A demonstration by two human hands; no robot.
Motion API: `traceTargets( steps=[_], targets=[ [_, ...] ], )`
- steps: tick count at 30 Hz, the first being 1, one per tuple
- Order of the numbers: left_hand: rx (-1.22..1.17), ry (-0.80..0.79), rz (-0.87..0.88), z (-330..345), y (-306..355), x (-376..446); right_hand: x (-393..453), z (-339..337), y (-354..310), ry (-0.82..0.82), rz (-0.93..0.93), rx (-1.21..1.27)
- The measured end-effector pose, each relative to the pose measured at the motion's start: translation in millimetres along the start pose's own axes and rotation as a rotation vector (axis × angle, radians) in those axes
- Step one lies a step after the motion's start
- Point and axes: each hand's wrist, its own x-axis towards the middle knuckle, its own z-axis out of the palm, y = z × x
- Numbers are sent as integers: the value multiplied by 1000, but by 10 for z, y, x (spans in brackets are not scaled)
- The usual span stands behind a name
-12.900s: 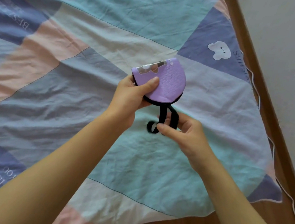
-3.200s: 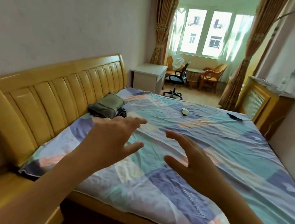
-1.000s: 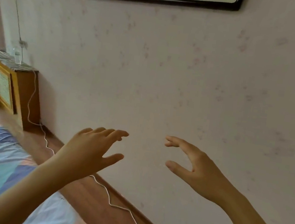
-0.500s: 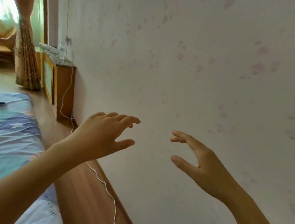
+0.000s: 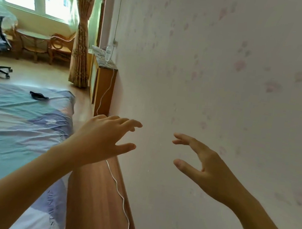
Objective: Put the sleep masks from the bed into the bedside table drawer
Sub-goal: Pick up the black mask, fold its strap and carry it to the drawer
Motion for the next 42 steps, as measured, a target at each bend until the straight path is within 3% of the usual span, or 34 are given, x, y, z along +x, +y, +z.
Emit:
traceTargets(
  steps=[12, 29, 42],
  targets=[
    [30, 29, -150, 551, -1079, 1175, 2003, 203, 637, -131, -135, -57],
    [219, -22, -522, 894, -2315, 1976, 4504, 1129, 1033, -229, -485, 186],
    [280, -50, -683, 1230, -3378, 3011, 6366, 1612, 1479, -291, -535, 403]
  ],
)
